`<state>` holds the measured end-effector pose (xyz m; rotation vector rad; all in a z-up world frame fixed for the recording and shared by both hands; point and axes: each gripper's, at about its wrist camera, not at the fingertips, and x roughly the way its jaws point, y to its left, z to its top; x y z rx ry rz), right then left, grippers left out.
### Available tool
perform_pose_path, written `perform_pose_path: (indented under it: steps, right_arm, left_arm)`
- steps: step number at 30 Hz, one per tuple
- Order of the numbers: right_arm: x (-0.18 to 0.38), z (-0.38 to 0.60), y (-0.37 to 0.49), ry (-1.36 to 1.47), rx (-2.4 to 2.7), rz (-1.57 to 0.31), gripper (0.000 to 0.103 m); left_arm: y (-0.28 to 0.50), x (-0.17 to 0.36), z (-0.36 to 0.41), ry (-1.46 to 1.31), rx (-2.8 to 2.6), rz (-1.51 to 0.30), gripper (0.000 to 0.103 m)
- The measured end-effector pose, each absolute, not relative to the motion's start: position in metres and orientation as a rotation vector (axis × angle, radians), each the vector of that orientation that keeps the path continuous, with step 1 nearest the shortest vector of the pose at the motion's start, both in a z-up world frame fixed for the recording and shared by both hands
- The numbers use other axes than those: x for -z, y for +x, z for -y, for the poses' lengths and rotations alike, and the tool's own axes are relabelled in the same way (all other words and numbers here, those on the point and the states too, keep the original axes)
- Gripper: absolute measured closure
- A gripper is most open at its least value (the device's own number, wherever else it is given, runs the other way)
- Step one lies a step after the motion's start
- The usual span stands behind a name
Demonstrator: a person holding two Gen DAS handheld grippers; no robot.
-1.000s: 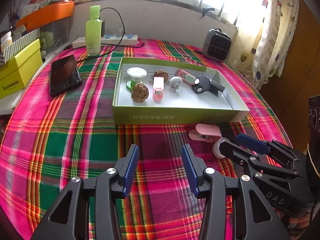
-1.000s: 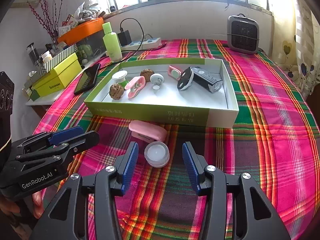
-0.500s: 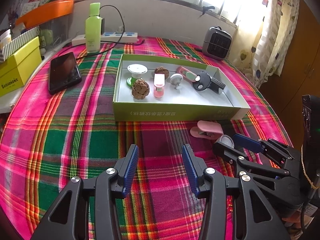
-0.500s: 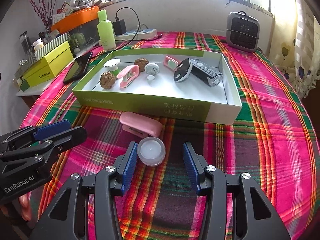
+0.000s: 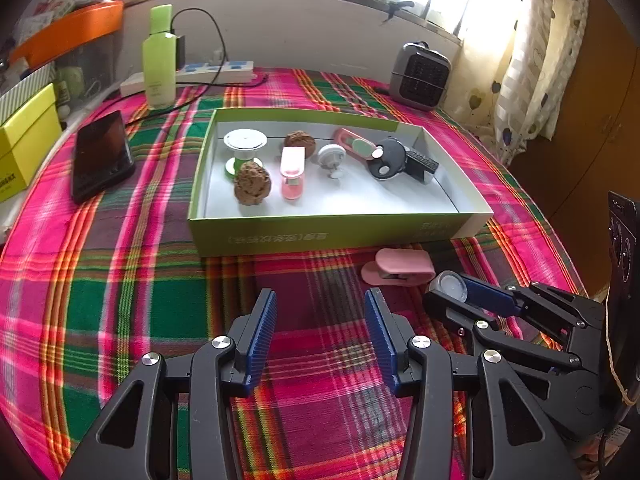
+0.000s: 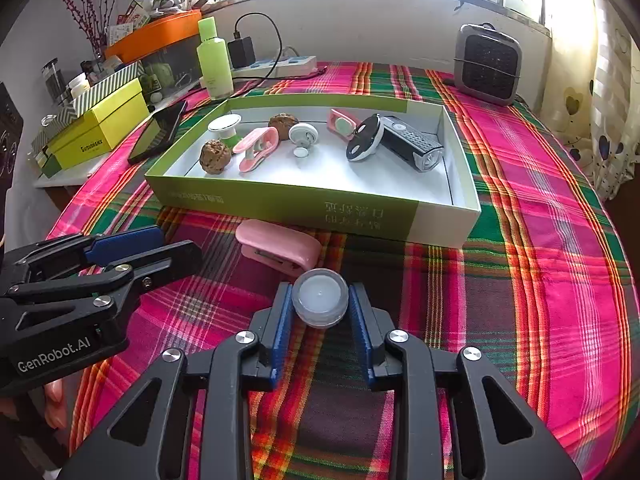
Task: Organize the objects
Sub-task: 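Move left tool toward the pink clip while right tool closes on the white cup, then close left tool on the pink clip while right tool holds the white cup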
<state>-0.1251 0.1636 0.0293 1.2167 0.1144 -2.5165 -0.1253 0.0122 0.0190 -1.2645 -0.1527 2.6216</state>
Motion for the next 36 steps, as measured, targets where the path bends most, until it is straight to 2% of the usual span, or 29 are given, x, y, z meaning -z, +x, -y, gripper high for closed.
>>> perform_pose_path:
  steps: [22,36]
  right_arm:
    - [-0.03,-0.206,-0.118,1.238,2.576,-0.103,0.074]
    - [-0.031,-0.223,-0.116,1.241,2.597,-0.061,0.074]
  left_arm:
    - [-0.143,-0.021,-0.056,-1.205,-2.526,0.005,0.057]
    - [-0.132,-0.018,-0.072,-1.199,-2.447,0.012,0.057]
